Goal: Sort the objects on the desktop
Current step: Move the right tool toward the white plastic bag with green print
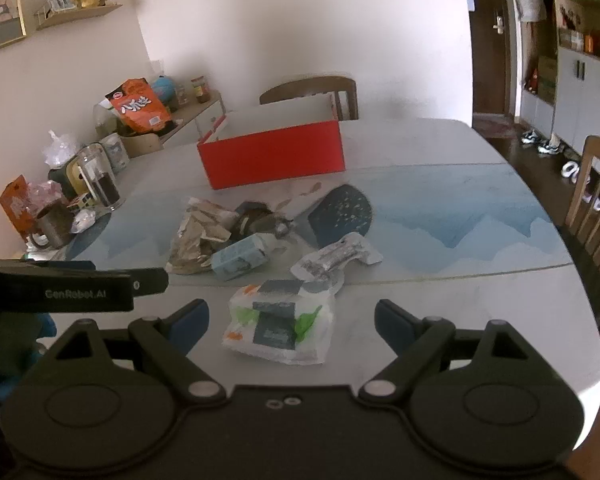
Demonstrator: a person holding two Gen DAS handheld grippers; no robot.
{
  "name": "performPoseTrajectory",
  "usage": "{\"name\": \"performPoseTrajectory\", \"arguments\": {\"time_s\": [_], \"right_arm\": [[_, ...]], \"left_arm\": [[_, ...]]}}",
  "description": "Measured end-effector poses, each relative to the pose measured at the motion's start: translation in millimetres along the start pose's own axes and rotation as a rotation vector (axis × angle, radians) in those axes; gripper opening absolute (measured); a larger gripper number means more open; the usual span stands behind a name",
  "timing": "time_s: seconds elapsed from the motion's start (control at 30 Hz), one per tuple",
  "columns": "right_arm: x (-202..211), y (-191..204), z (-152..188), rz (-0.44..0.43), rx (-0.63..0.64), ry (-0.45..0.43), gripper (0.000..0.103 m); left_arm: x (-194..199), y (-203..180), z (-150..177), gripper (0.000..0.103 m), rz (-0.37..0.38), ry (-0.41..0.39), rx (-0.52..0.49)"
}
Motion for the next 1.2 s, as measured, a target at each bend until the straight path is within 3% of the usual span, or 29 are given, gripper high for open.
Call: {"name": "performPoseTrajectory", "arguments": {"time_s": [0.17, 0.33, 0.67, 1.0, 1.2], "right_arm": [[0.7, 4.9, -1.9, -0.029, 0.027, 0.006, 0.087], [-0.4, 4.9, -2.3, -0.072, 0.041, 0.013, 0.091], [-25.1, 1.4, -4.6, -0.028, 0.127, 0.022, 0.082], [-59.6, 8.7, -6.0, -0.021, 0.146, 0.053, 0.081], [-78.9, 7.8, -7.5, 0.002, 0.13, 0.093, 0.076]], "left_arm": [[1.1, 0.8, -0.1, 0.102, -0.018, -0.013, 0.005], [1.6, 0.7, 1.4, 0.102, -0.02, -0.027, 0.002], [-13.3, 10.4, 1.6, 0.102, -0.062, -0.051, -0.01], [-46.0, 18.3, -4.5, 0.102, -0.034, -0.037, -0.059], [-68.6, 22.3, -12.0, 0.102, 0.021, -0.031, -0.099]]}}
Point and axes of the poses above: each gripper's, at about its wrist camera, not at the fingertips, and x roughly against the way its jaws point, y to its left, z to its underside, the point moved 2 cm from there along -x, roughly the way its jaws point, and after that the axes turned 13 degrees about x, right-handed, at the moved point
